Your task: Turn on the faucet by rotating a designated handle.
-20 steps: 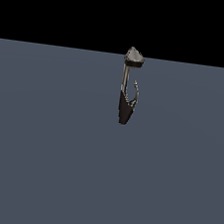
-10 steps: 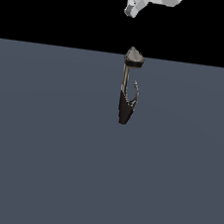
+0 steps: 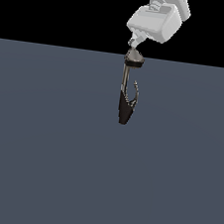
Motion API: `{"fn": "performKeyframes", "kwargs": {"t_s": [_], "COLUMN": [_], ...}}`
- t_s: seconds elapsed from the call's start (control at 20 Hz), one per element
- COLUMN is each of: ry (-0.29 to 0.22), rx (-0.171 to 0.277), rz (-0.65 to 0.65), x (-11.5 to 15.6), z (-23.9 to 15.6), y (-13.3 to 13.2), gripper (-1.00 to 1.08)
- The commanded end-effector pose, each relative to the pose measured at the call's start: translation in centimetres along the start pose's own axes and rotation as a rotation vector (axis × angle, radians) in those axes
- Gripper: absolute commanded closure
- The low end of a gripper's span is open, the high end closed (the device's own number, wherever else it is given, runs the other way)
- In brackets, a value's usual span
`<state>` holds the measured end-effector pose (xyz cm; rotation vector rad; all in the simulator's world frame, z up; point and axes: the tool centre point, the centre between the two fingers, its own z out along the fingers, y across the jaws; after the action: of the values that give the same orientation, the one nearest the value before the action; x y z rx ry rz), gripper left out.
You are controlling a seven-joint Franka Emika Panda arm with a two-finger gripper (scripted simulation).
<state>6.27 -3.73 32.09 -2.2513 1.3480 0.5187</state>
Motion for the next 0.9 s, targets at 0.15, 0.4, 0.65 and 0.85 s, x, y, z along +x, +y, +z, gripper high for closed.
{"fn": "performKeyframes", "kwargs": {"t_s": [0.15, 0.4, 0.65, 0.85], "ry": [-0.053, -0.097, -0.131, -0.149], "rx": [0.044, 0.078, 0.101, 0.113], "rz": [0.146, 0.270, 0.362, 0.411], "x": [4.6, 8.6, 11.5, 13.0], "z": [2.5, 4.8, 6.7, 7.8], "y": [-1.1, -1.5, -1.6, -1.5], "gripper": [1.08, 1.08, 1.08, 1.08]}}
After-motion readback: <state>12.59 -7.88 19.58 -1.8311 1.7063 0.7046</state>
